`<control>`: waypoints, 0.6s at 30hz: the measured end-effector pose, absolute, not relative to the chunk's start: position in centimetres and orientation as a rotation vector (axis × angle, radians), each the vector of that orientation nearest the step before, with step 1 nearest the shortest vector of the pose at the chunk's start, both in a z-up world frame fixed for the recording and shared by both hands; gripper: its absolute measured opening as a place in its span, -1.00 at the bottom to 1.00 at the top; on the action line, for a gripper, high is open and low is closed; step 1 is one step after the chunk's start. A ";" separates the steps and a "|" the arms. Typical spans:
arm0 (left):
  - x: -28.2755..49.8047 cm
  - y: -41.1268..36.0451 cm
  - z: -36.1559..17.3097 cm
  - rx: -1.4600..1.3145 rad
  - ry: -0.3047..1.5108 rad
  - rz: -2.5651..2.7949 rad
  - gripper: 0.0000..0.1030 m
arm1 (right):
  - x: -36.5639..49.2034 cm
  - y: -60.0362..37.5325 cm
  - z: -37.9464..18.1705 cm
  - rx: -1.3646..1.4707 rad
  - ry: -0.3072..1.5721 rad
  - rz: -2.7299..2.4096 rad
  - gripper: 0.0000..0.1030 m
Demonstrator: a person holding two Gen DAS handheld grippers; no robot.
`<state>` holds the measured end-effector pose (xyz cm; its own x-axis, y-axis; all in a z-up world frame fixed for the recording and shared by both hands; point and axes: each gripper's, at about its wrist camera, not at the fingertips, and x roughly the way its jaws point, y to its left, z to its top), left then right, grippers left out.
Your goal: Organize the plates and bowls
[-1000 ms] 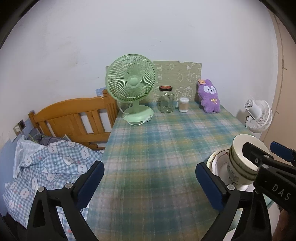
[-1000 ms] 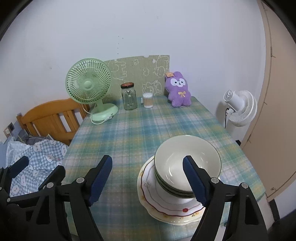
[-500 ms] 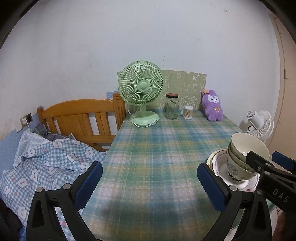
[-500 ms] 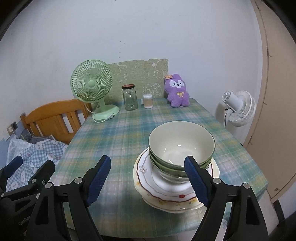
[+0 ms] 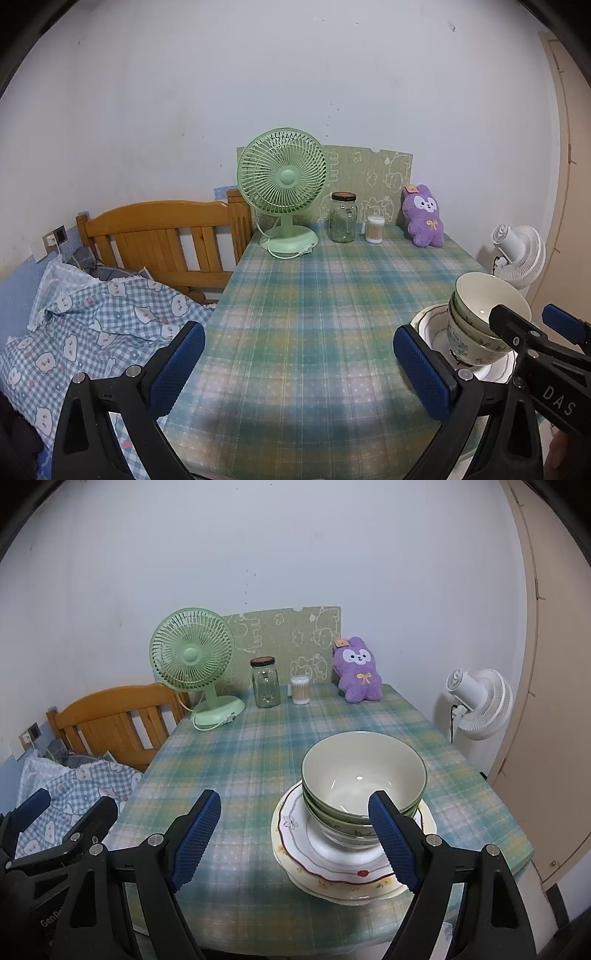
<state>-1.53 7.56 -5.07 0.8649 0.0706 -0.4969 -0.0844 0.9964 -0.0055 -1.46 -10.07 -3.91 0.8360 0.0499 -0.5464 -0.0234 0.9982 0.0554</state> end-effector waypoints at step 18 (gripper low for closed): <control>-1.4 7.4 -4.4 -0.036 0.524 0.080 1.00 | -0.8 -9.7 -3.4 0.047 0.594 0.031 0.64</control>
<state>-1.36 7.41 -4.44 0.8628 0.0676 -0.5010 -0.0858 0.9962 -0.0133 -0.84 -9.74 -3.39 0.8284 0.0426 -0.5585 -0.0154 0.9985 0.0533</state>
